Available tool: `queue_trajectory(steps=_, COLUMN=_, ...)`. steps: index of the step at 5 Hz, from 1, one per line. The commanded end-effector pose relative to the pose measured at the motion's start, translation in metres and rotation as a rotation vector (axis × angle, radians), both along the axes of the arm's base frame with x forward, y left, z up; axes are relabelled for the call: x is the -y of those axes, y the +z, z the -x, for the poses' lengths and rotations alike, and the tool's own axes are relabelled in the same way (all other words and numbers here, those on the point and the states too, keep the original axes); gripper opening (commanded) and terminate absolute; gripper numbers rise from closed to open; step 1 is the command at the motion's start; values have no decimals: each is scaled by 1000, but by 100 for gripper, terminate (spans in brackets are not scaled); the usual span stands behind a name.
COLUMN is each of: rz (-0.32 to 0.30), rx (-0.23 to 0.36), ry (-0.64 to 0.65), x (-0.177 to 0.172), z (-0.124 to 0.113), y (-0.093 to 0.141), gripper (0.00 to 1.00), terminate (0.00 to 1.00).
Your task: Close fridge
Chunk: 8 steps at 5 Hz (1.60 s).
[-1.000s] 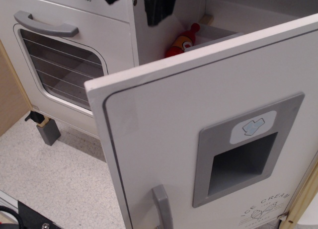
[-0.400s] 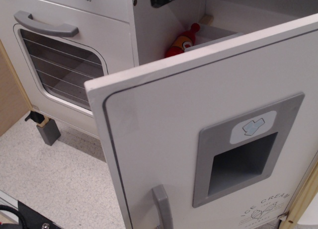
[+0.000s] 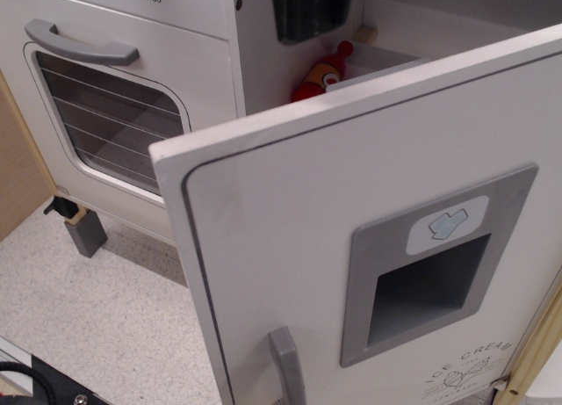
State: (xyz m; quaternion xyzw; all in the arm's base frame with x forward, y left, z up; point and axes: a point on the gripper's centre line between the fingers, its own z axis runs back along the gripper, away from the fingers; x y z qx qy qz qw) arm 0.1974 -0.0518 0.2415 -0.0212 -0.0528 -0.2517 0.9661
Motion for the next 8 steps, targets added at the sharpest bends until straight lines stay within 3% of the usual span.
queue_trajectory(steps=1, rz=-50, rx=16, ry=-99, x=10, z=26, y=-10, gripper=100, terminate=0)
queue_trajectory(steps=3, rz=-105, rx=-1, ry=-107, x=7, z=18, y=-35, gripper=100, terminate=0)
queue_trajectory(steps=5, rz=-122, rx=4, ry=-52, x=-5, z=-13, y=-44, gripper=100, terminate=0)
queue_trajectory(steps=7, rz=-116, rx=39, ry=17, x=-24, z=-50, y=-28, gripper=100, terminate=0)
queue_trajectory(steps=8, rz=-113, rx=48, ry=15, x=-30, z=-54, y=-14, gripper=100, terminate=0)
